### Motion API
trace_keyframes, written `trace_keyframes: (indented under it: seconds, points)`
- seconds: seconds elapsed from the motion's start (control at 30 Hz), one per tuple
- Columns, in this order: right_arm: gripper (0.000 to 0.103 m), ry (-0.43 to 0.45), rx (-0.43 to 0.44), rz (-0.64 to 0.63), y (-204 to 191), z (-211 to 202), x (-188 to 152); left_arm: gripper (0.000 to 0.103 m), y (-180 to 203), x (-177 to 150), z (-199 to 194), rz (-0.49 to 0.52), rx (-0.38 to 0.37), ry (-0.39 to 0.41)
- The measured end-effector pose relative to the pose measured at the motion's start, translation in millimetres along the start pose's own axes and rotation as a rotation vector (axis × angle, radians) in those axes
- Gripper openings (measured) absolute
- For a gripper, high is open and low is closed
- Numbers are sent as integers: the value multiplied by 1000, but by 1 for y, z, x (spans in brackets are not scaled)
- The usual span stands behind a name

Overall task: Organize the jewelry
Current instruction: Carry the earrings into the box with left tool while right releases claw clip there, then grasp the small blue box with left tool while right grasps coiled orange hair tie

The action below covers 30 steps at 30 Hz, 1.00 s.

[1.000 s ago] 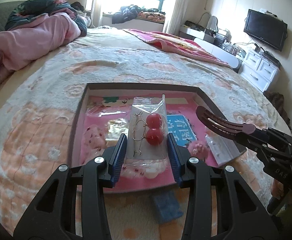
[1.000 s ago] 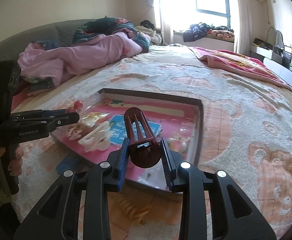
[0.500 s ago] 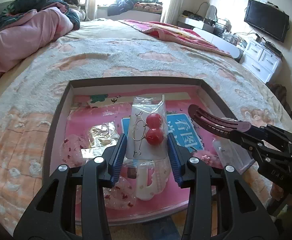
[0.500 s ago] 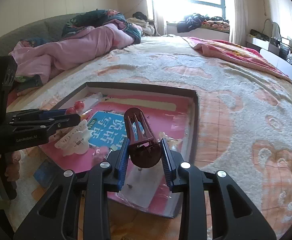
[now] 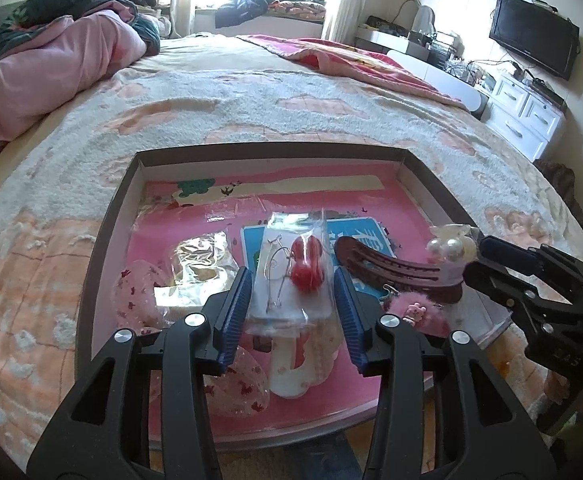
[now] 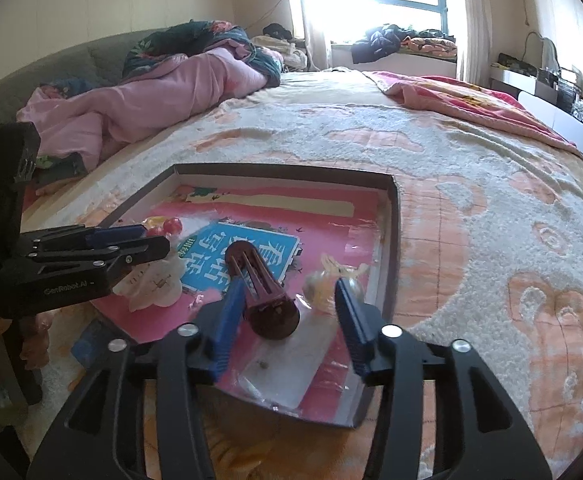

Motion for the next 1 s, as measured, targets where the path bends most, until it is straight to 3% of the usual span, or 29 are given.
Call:
trace_keyframes:
  seconds: [0.3, 0.6, 1.0]
  points:
    - [66, 64, 12, 17, 2, -35, -4, 61, -1, -2, -26, -11, 19, 62]
    - [72, 107, 12, -1, -6, -64, -10, 84, 0, -6, -58, -22, 31, 128]
    - [73, 87, 10, -54, -18, -72, -30, 87, -8, -24, -87, -31, 66, 156]
Point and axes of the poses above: each gripper's, at about its wrist camera, not at the fingertips, and z roughly the way its jaws point, y to its right, x to its top, the point moved 8 cm from there along z, roughly the way its jaws point, and after that the axes turned 1 degree about x, right-handed, at the moved point
